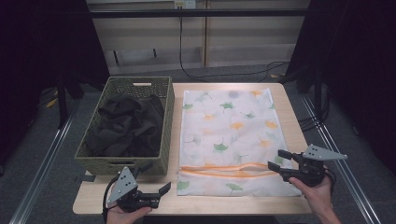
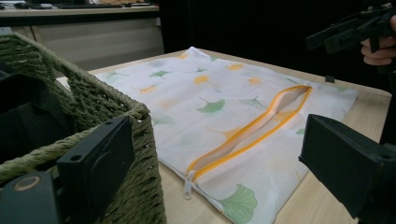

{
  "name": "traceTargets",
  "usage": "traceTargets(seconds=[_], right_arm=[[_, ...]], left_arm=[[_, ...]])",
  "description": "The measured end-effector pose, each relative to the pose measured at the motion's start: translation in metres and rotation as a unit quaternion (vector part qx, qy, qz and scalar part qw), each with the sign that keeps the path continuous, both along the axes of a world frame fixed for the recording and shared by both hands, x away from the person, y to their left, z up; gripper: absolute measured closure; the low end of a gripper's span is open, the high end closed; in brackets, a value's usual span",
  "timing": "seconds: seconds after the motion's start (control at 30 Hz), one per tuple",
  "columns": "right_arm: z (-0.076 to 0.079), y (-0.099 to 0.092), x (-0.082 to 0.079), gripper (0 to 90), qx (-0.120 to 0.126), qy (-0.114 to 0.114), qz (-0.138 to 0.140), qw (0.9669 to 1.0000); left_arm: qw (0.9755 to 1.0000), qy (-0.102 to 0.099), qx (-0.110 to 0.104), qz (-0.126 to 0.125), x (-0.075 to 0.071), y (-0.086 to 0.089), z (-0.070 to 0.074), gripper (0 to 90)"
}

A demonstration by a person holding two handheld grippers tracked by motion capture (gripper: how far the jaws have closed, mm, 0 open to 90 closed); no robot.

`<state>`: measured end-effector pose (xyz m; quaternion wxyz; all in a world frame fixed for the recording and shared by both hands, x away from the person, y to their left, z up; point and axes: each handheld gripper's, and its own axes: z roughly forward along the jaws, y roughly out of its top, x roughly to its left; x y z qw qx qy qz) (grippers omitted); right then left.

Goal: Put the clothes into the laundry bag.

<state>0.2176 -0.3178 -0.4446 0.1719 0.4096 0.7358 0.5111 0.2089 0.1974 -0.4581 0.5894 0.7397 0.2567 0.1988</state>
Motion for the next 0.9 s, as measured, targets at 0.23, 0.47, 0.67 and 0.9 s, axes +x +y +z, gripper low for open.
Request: traceTargets(seconds=[0.23,0.47,0.67,0.9], right_arm=[[-0.003,0.003,0.002,38.1,-0.005,0.026,0.016,0.9995],[-0.006,0.009,0.007,42.0,-0.023,0.041,0.033,0.9984],[-0.006,0.020,0.013,45.3,-0.045,0.045,0.064,0.9959],[-0.008,0.038,0.026,44.3,-0.070,0.058,0.086,0.9922]], left_arm=[[1.0000,0.000,0.003,0.009,0.000,0.000,0.000,10.2],[0.9999,0.006,-0.006,0.007,0.001,-0.002,0.000,10.1],[1.0000,0.007,0.004,0.000,-0.002,0.000,0.000,10.2],[0.9999,0.012,0.004,-0.009,-0.003,-0.003,0.000,10.7]])
